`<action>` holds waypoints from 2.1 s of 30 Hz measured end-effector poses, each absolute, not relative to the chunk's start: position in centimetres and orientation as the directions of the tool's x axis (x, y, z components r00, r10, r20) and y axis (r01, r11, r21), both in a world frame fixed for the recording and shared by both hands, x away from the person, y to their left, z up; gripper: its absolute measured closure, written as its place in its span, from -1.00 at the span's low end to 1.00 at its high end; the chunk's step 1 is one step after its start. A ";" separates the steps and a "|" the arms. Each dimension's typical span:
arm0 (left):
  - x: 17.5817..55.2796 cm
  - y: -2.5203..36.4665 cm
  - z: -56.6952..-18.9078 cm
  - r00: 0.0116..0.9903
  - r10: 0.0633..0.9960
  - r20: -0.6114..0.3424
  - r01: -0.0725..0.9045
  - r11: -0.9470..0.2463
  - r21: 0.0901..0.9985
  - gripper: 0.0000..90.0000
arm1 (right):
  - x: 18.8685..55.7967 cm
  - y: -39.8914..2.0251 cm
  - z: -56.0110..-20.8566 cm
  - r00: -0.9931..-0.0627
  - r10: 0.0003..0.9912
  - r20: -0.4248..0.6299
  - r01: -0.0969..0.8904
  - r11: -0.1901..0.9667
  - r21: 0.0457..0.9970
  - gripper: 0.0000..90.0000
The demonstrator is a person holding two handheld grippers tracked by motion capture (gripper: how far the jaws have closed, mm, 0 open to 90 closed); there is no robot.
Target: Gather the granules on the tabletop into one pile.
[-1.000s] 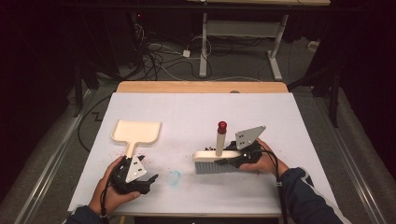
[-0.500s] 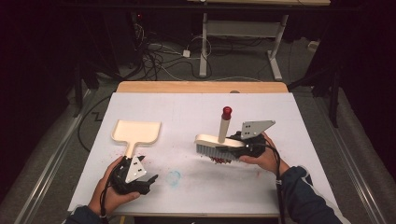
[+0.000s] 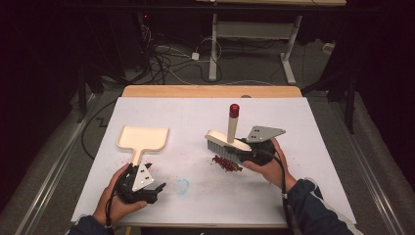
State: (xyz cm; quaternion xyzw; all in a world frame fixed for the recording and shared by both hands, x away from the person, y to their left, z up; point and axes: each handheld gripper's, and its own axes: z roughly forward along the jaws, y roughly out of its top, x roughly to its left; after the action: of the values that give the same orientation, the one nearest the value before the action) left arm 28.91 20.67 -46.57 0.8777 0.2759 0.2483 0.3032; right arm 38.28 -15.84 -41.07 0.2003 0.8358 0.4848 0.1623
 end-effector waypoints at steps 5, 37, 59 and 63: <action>28.8 20.7 -46.6 0.727 0.633 0.268 0.334 -0.666 0.667 -0.54 | 37.0 -13.0 -41.9 -0.877 0.479 -0.044 0.211 0.464 0.860 0.50; 28.7 20.2 -46.8 0.734 0.619 0.281 0.330 -0.686 0.649 -0.54 | 35.3 -20.1 -42.5 -0.622 0.759 -0.192 0.262 0.433 0.862 0.50; 28.7 20.3 -46.7 0.735 0.617 0.281 0.324 -0.684 0.654 -0.53 | 34.9 -14.2 -44.8 -0.557 0.800 -0.222 0.246 0.414 0.876 0.50; 28.7 20.3 -46.6 0.734 0.617 0.284 0.322 -0.685 0.654 -0.53 | 34.9 -15.4 -43.6 -0.562 0.808 -0.179 0.226 0.358 0.906 0.50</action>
State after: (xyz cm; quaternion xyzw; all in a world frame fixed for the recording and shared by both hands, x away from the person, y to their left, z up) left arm 28.66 20.28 -46.63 0.8832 0.2656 0.2498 0.2951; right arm 34.86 -15.41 -43.59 0.3406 0.7589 0.4526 0.3213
